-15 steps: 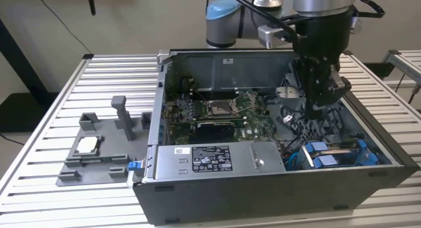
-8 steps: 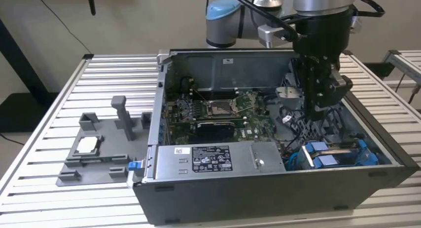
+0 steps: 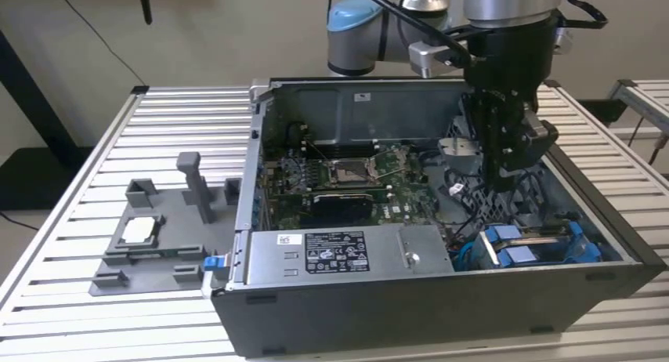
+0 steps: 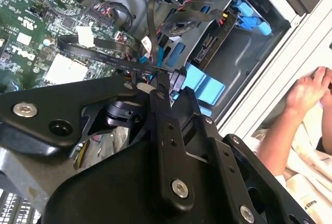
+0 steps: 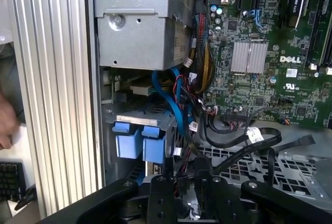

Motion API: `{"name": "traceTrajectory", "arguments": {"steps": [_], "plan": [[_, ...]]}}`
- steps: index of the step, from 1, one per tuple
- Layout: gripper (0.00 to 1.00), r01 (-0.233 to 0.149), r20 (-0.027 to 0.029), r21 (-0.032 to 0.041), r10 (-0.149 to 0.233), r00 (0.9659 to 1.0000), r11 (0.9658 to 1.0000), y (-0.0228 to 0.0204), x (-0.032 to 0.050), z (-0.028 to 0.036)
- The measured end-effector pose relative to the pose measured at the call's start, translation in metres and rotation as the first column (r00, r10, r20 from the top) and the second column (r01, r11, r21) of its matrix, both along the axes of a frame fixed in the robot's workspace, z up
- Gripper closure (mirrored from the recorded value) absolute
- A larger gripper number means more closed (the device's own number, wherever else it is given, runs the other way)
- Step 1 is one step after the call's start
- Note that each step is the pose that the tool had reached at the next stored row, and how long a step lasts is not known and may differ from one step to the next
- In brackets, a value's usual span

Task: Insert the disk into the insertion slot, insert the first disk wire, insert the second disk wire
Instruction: 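Insert the second disk wire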

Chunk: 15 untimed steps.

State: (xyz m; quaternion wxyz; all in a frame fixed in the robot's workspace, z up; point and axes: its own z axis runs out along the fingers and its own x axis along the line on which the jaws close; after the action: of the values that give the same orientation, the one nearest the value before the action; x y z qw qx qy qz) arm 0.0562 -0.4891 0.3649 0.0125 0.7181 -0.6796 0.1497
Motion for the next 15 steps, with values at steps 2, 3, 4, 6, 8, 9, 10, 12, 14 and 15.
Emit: {"name": "traceTrajectory", "arguments": {"steps": [2,3,4,6,8,9,10,12,14,15], "plan": [[0.69,0.000,0.0001,0.0000,0.000,1.0000,1.0000,0.0000,0.0002,0.0001],[0.69,0.000,0.0001,0.0000,0.000,1.0000,1.0000,0.0000,0.0002,0.0001],[0.69,0.000,0.0002,-0.0001,0.000,1.0000,1.0000,0.0001,0.0002,0.0001],[0.69,-0.001,0.0001,-0.0004,0.001,1.0000,1.0000,0.0001,0.0004,0.0009],[0.69,-0.001,0.0002,-0.0001,0.001,1.0000,1.0000,0.0001,0.0005,0.0037],[0.69,-0.001,0.0002,0.0001,0.001,1.0000,1.0000,0.0001,0.0005,0.0039],[0.69,-0.001,0.0002,0.0003,0.001,1.0000,1.0000,0.0001,0.0005,0.0039],[0.69,-0.001,0.0002,0.0004,0.001,1.0000,1.0000,0.0001,0.0005,0.0028],[0.69,-0.001,0.0001,0.0000,0.001,1.0000,1.0000,0.0001,0.0005,0.0023],[0.69,-0.001,0.0001,-0.0001,0.001,1.0000,1.0000,0.0001,0.0005,0.0023]]}}
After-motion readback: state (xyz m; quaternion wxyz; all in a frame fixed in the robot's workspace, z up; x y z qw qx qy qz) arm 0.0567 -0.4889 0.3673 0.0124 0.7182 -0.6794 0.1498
